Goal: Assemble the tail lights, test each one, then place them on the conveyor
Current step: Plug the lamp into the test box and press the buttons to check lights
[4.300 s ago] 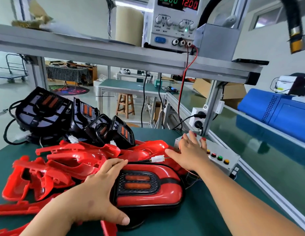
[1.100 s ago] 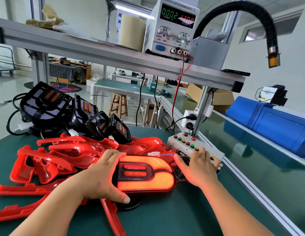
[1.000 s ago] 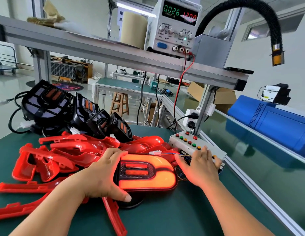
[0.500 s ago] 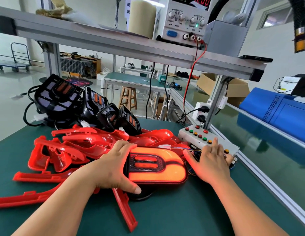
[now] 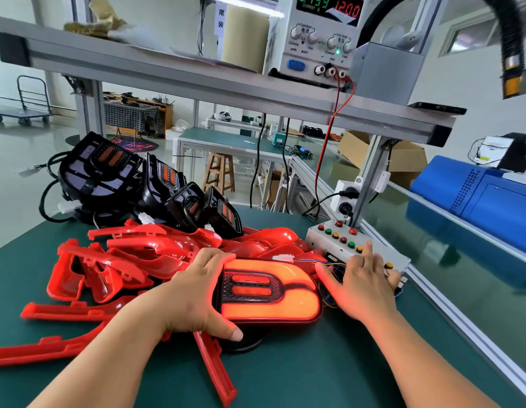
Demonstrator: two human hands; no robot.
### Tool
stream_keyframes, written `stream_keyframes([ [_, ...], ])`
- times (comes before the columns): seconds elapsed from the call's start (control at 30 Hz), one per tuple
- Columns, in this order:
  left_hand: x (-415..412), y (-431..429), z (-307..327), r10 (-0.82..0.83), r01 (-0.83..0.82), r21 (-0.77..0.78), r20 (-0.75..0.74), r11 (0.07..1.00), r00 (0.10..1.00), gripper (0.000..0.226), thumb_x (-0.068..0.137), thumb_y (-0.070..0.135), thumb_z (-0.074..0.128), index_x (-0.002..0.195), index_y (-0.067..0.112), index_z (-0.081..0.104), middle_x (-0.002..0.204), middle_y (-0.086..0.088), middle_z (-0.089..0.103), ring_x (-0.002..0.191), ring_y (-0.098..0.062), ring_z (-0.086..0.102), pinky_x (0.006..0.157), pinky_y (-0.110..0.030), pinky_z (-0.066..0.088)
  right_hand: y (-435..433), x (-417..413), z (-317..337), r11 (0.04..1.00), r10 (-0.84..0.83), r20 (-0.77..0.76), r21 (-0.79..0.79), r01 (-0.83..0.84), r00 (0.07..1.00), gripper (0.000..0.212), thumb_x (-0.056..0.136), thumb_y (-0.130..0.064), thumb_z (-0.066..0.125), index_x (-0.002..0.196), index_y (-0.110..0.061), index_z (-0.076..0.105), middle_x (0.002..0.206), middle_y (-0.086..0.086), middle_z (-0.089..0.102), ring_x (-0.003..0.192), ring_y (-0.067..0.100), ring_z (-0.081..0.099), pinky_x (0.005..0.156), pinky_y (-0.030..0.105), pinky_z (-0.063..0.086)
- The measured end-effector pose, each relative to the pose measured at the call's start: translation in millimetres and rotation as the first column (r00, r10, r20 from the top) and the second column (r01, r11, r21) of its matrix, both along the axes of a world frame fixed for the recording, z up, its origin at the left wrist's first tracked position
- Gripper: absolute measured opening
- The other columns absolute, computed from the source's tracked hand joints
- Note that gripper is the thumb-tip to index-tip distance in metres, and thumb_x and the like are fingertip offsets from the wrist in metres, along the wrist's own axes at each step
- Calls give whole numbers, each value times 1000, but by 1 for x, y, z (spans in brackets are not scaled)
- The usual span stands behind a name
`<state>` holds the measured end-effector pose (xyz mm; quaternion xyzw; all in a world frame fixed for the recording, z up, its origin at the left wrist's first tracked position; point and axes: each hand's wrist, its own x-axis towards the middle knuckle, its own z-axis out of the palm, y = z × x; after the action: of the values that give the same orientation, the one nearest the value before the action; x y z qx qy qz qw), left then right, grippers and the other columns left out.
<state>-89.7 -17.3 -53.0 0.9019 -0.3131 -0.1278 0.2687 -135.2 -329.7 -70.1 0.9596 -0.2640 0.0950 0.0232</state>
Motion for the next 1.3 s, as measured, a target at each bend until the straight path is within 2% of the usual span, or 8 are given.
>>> stream_keyframes([
  [0.1,-1,0,0,2,-2,21,-16,1000,1000,133,46,68,82,149,41,2,136,34,2,132,-23,32,109,-42,38,1,3,7,1000,10,-35,-24,-11,999,123,62,-89,-13,143,-11,35,164,11,-1,148,31,9,111,55,9],
  [0.2,-1,0,1,0,0,20,-31,1000,1000,132,46,69,81,148,41,2,135,34,1,132,-23,32,108,-43,39,0,10,12,998,52,-61,-37,-54,997,129,57,-89,-19,148,-12,30,165,6,-1,151,26,-1,114,55,0],
  [0.4,1,0,0,-6,7,17,-45,1000,999,134,42,74,78,147,43,0,133,37,0,134,-24,29,108,-44,39,-1,33,20,990,137,-137,-4,-139,981,117,68,-89,-7,152,-14,24,164,1,-5,148,14,-21,115,55,-9],
  [0.6,1,0,0,-11,11,20,-38,1000,999,134,41,75,77,147,43,0,130,37,1,133,-25,29,108,-44,39,-3,51,22,988,153,-185,12,-154,971,129,58,-93,-12,154,-13,19,165,2,-2,148,14,-21,115,55,-10],
  [0.93,1,-1,-3,9,-9,22,-6,1000,1000,136,39,73,76,148,41,1,133,37,1,135,-21,28,110,-43,36,-5,56,11,989,150,-123,7,-151,981,133,54,-94,-16,154,-13,19,164,-3,5,148,10,-16,115,53,-8],
  [1.3,1,0,-3,7,-7,19,3,1000,1000,135,39,74,76,148,42,3,134,37,2,135,-21,30,110,-44,36,-7,55,10,987,163,-112,10,-162,980,129,59,-94,-12,154,-13,21,164,-2,5,149,11,-14,115,54,-9],
])
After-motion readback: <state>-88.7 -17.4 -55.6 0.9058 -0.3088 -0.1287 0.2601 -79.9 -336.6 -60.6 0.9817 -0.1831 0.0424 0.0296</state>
